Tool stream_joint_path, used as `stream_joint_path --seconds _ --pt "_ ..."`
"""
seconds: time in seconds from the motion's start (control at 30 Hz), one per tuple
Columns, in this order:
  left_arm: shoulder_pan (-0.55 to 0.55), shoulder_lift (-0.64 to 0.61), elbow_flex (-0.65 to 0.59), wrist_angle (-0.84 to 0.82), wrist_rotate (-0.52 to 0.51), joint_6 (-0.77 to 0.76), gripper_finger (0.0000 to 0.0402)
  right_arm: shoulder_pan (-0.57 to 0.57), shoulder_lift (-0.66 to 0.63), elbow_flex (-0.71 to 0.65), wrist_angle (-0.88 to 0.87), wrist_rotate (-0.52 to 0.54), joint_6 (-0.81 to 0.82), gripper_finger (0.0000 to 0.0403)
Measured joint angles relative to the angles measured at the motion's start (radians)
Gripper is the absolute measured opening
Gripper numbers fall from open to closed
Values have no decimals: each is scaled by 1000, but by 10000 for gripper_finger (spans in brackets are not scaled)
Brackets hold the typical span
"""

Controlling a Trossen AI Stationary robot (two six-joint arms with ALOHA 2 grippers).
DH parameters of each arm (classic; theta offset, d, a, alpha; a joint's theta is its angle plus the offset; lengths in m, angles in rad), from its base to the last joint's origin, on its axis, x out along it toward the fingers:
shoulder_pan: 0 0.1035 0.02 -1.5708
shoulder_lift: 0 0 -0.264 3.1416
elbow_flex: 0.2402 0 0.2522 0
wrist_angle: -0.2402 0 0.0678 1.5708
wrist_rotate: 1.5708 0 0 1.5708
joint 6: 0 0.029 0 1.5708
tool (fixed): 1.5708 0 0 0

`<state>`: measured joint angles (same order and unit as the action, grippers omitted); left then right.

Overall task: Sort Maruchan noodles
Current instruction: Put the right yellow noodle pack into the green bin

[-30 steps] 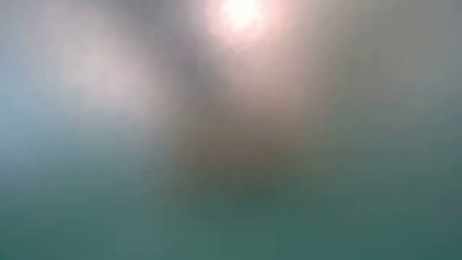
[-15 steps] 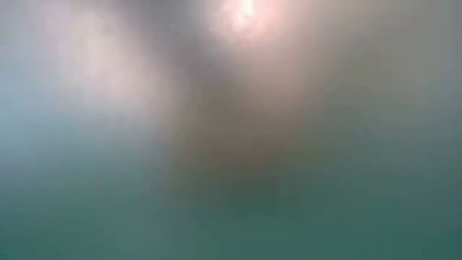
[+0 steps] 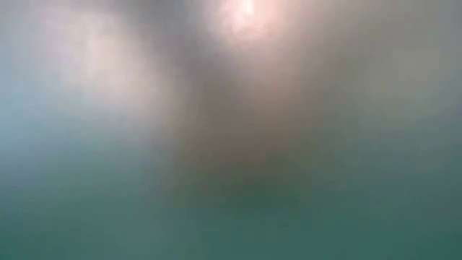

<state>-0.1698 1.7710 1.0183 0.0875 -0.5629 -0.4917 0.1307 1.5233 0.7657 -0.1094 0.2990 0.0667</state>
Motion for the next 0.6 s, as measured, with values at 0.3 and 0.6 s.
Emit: stream_joint_path --seconds 0.3,0.6 --pt "54 28 -2 25 1 -89 174 0 -108 -1 -146 43 14 63" --pt "91 113 0 68 52 -168 174 0 -215 -1 -310 43 127 63"
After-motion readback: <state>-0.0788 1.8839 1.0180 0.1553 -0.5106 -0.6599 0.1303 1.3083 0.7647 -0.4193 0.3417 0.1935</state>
